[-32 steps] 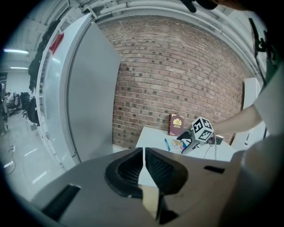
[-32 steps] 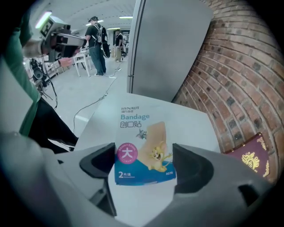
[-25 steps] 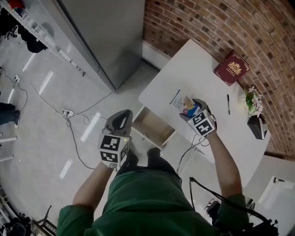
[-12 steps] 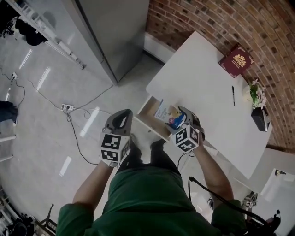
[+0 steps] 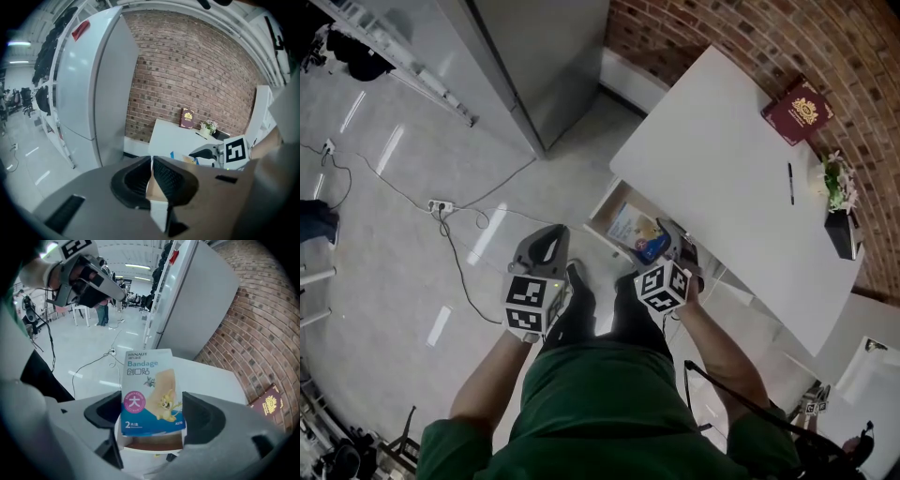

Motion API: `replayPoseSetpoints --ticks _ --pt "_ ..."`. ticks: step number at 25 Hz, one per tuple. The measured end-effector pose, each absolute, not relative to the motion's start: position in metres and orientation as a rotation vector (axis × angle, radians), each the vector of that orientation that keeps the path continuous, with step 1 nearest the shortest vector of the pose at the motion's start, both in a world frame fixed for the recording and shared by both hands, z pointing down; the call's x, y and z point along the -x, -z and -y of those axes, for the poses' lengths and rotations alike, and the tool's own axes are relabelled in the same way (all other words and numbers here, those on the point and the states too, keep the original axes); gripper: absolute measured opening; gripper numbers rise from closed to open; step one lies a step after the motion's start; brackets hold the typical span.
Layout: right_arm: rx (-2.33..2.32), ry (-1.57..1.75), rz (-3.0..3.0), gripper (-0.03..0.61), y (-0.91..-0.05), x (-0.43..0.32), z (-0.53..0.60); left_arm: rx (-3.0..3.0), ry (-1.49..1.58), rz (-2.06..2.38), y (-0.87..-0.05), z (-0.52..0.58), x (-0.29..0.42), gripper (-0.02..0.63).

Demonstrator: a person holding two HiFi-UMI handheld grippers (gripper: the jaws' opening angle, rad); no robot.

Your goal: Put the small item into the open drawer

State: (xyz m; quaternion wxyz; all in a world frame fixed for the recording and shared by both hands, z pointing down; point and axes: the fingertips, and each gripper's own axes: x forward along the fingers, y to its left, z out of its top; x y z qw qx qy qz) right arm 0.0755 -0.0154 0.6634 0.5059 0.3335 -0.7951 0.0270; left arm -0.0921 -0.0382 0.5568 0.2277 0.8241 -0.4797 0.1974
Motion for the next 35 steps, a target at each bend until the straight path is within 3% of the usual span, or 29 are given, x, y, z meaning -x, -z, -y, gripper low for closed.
replayPoseSetpoints --ticks 16,35 --pt "-0.829 -0.229 1.777 0.407 -0.799 -0.101 0.030 -2.197 -0.652 1.253 -0.612 0.033 0.098 0.015" --pt "-0.623 -0.059 1.627 0.408 -0.925 -0.129 0.055 -2.057 -0.677 1.245 -0.685 0.032 0.108 0.015"
